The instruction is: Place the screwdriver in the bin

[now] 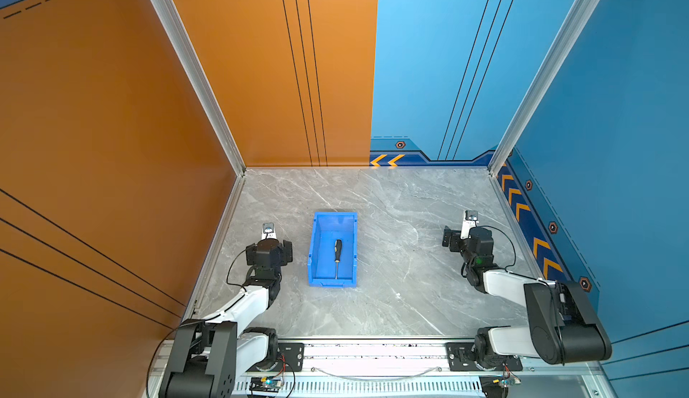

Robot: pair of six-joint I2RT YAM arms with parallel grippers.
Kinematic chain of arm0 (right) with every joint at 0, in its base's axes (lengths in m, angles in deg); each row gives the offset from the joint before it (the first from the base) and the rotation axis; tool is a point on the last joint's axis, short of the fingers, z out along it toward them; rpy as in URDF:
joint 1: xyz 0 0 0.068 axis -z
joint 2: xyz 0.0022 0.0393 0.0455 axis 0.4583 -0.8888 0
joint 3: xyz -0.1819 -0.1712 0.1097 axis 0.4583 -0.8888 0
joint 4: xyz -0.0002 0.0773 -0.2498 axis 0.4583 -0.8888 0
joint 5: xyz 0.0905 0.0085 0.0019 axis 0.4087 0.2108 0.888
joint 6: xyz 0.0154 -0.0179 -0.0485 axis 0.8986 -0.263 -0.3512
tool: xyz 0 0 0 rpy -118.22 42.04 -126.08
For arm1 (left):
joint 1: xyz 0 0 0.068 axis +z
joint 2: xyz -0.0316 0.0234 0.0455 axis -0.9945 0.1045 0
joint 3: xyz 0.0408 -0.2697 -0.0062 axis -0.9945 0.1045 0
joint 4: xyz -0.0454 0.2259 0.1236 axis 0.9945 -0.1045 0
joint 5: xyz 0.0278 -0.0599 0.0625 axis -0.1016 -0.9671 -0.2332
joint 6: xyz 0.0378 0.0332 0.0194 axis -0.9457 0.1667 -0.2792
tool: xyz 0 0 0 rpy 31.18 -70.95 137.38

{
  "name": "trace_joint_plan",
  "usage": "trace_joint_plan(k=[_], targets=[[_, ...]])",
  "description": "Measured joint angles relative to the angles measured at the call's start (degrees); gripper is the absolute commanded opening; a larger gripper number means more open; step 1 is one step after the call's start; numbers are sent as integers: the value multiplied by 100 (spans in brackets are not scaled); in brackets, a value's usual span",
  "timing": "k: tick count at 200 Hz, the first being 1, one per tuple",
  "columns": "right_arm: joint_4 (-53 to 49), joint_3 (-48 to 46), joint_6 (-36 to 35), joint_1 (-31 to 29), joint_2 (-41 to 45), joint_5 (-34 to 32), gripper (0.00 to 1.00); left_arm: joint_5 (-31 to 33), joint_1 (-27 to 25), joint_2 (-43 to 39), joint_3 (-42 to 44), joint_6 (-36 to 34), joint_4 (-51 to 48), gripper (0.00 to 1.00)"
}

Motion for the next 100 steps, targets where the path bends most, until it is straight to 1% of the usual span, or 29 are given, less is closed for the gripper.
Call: trace_joint_plan(k=[46, 80, 100], targets=[[907, -28, 33, 11, -726, -22, 100, -345, 199, 599, -129, -92, 793, 98], [1097, -35, 103, 61, -776, -94, 100, -610, 308, 955, -284, -131, 1104, 98], [1145, -35, 157, 101, -776, -120, 100, -697, 321, 1016, -363, -144, 1176, 98]])
